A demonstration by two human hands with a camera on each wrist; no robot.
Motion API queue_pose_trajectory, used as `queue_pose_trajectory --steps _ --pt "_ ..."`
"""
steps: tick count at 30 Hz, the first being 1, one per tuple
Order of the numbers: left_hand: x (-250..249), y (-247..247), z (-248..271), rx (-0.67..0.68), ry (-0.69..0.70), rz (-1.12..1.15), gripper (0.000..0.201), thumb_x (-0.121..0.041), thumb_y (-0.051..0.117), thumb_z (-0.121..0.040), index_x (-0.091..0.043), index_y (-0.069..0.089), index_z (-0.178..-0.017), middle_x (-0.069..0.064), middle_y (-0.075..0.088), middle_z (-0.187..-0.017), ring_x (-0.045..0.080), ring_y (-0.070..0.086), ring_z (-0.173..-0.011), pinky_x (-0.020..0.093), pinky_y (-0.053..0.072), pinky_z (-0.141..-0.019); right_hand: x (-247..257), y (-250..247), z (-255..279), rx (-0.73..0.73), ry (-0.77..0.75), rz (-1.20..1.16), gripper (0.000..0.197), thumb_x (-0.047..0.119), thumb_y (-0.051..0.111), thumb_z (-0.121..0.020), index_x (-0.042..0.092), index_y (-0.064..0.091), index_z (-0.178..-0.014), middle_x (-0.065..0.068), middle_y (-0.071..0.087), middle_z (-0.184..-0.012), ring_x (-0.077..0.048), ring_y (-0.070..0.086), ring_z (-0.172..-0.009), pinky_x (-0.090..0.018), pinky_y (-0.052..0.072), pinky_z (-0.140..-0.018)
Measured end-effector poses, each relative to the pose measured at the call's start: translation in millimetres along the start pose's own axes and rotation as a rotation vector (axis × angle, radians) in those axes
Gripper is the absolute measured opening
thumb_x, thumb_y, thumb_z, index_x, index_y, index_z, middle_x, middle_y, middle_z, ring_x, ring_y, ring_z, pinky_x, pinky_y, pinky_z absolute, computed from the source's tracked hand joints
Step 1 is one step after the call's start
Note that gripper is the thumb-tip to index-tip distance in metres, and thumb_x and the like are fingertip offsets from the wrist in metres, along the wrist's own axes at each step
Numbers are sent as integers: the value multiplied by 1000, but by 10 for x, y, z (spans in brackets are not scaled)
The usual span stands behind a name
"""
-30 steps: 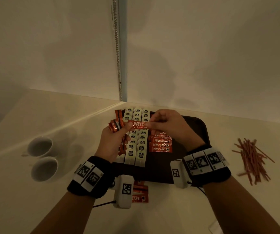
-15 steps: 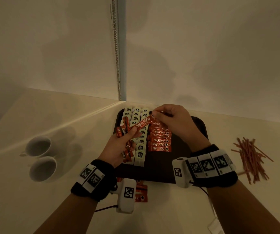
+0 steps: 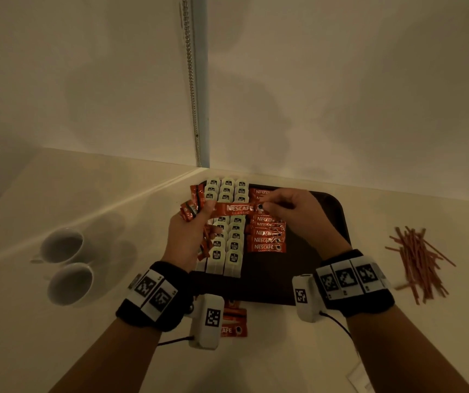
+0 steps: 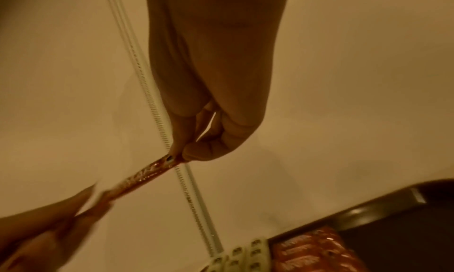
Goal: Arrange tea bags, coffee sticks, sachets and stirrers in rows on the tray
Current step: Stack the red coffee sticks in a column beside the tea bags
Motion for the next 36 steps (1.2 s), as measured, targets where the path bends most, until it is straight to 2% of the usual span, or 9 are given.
queue_pose_trajectory --steps 4,6,10,14,17,23,25,31,36 --pt "114 -117 -34 -15 -127 144 26 -36 56 -93 -12 64 -84 -3 52 -56 11 51 -43 25 49 -47 -369 -161 -7 -15 44 172 15 12 59 -89 27 60 -87 11 61 -89 -2 58 -81 -14 45 -68" --pt "170 -177 -47 -17 -161 147 26 -37 55 -93 -13 61 -83 -4 45 -54 9 44 -39 24 46 -44 -655 -148 35 33 123 240 13 10 56 -90 22 59 -92 14 57 -88 1 54 -77 -12 41 -64" --pt "227 -207 -50 9 -219 138 27 -42 56 -91 -16 60 -87 -5 44 -54 8 39 -38 21 39 -40 -1213 -5 175 119 266 283 13 12 57 -90 22 60 -96 6 60 -101 -3 57 -85 -18 48 -73" --pt "305 -180 -57 42 -333 166 35 -51 56 -88 -17 59 -87 -5 47 -57 9 40 -37 18 36 -40 -1503 154 267 110 371 249 14 12 59 -89 18 62 -102 5 58 -107 -7 56 -93 -17 45 -76" --pt "356 -162 -62 87 -381 220 25 -40 49 -92 -17 56 -86 -3 48 -59 10 41 -38 18 37 -40 -1561 184 274 10 391 214 14 11 62 -87 14 63 -101 5 57 -104 -10 54 -100 -24 45 -86" --pt "353 -156 -58 123 -383 219 16 -23 39 -90 -14 53 -89 0 52 -62 13 45 -42 16 34 -35 -1560 193 227 -106 381 223 13 10 64 -86 9 63 -99 0 60 -103 -6 51 -93 -12 36 -70" --pt "359 -149 -58 127 -386 211 15 -20 37 -89 -13 51 -88 2 54 -64 15 47 -44 18 35 -36 -1575 187 215 -128 388 232 12 10 64 -86 9 63 -98 -2 61 -105 -6 50 -93 -13 37 -74" --pt "385 -99 -14 170 -415 75 22 -11 38 -89 -5 59 -85 10 58 -72 18 48 -60 28 38 -53 -1606 206 206 -130 430 247 16 11 63 -87 11 61 -103 -3 60 -111 -6 49 -94 -20 39 -82" --pt "331 21 36 232 -366 108 20 -9 42 -99 -7 62 -101 9 69 -87 19 66 -73 24 53 -50 -1632 229 205 -126 439 281 16 13 63 -87 12 60 -103 -4 60 -111 -9 52 -96 -22 42 -84"
Point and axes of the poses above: each hand's wrist, its own z-axis away from the middle knuckle, its own y-axis out of the palm, x = y × z, the point moved 6 cm from there along -z, towards the middle knuckle
